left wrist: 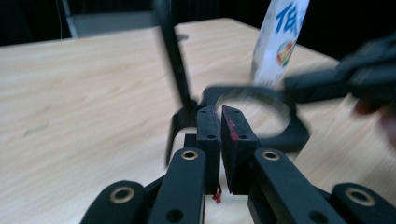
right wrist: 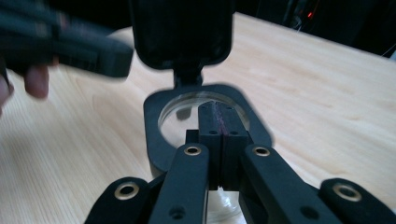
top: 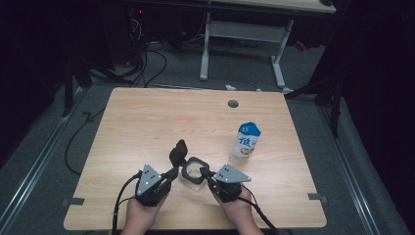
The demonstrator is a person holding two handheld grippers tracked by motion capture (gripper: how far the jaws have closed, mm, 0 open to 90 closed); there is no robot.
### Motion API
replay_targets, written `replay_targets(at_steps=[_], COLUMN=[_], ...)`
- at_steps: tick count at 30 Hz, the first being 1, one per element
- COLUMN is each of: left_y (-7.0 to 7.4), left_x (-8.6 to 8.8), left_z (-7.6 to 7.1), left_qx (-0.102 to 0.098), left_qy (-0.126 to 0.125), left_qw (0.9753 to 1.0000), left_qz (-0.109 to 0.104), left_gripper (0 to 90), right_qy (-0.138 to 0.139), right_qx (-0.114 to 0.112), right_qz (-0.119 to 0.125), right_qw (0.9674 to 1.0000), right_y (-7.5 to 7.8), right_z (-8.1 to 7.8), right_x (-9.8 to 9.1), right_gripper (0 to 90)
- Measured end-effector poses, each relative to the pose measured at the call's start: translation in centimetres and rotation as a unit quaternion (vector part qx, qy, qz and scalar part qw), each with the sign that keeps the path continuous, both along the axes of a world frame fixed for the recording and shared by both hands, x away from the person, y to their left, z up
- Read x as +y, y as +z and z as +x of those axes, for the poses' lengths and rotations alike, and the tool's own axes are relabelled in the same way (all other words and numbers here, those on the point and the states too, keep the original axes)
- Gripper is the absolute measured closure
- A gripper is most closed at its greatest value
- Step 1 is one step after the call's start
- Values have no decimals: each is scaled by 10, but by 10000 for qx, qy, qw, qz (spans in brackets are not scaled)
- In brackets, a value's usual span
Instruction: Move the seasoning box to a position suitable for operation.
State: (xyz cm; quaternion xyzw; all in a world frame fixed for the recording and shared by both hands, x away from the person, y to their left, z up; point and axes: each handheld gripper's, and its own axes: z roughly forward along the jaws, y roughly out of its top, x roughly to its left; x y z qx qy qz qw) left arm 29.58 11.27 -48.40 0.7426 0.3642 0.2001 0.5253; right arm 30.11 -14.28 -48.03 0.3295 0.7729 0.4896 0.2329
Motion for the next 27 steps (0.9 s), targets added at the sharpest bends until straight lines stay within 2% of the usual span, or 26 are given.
replay_targets(at_steps=[4,7,11,14,17,20,22,27], left_y=[-13,-26,-38,-40,-42,-43,-42,-42], left_x=[22,40,48,48,52,56,58,60], left_z=[1,3,4,5,5,7,7,7], left_qx=[179,327,502,457,392,410,407,373], left_qy=[79,172,158,138,184,256,280,296], left_qw=[9997,9992,9986,9988,9989,9987,9987,9988], left_qz=[121,139,77,123,186,170,122,81], left_gripper=[824,764,681,647,624,627,619,584], right_qy=[-290,-632,-1093,-1422,-1639,-1965,-2221,-2439], right_qx=[-178,-115,106,281,474,634,736,947], right_qz=[74,37,-187,-277,-332,-380,-431,-614], right_qw=[9994,9979,9938,9891,9848,9777,9713,9632], right_y=[10,8,-7,-18,-25,-28,-32,-41], right_z=[-3,0,10,20,29,38,45,57], right_x=[-16,-35,-55,-67,-82,-99,-111,-119], right_gripper=[894,891,886,885,900,900,900,900])
